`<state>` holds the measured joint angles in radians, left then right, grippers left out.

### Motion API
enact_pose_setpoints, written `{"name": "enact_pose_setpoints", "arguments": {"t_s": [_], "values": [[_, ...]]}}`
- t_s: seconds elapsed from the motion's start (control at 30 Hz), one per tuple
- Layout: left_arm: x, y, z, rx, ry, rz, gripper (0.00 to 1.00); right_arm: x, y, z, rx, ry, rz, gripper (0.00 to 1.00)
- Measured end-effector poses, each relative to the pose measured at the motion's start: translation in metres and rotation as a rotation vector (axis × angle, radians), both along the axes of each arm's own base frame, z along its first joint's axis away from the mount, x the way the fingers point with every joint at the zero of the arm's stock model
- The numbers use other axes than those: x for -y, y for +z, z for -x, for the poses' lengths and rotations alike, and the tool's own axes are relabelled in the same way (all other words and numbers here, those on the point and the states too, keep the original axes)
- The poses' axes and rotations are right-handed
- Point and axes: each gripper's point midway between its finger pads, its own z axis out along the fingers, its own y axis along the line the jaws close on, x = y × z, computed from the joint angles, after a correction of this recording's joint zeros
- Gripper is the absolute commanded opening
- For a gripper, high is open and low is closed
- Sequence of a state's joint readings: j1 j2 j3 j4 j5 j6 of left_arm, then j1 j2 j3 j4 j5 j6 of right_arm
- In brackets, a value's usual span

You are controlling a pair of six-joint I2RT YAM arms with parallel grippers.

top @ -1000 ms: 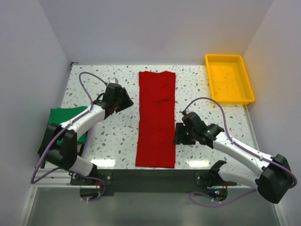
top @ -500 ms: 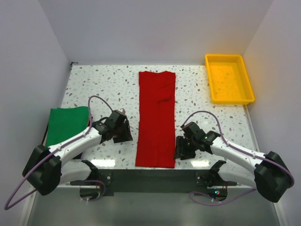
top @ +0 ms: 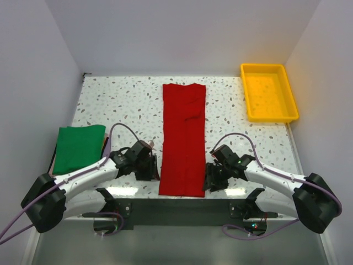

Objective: Fold and stack the t-shirts
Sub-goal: Fold the tshirt

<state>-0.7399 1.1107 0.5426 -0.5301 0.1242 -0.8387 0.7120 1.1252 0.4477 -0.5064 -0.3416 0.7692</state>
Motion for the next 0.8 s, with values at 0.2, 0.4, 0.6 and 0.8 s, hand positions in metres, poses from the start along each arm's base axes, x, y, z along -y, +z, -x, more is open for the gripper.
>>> {"name": "enact_pose_setpoints", "arguments": {"t_s": [0.2, 0.4, 0.6, 0.8], "values": [[0.005, -0.009, 0.022, -0.053, -0.059, -0.009, 0.50, -0.001, 0.000, 0.001, -0.003, 0.009, -0.009, 0.48], [0.008, -0.011, 0.029, -0.067, -0.089, -0.010, 0.49, -0.001, -0.002, 0.005, -0.016, 0.021, -0.010, 0.45], [0.005, -0.020, 0.042, -0.106, -0.101, -0.028, 0.48, -0.007, -0.003, 0.012, -0.047, 0.051, -0.032, 0.42], [0.011, -0.021, 0.047, -0.124, -0.107, -0.015, 0.47, -0.011, -0.005, 0.018, -0.072, 0.069, -0.052, 0.37]]}}
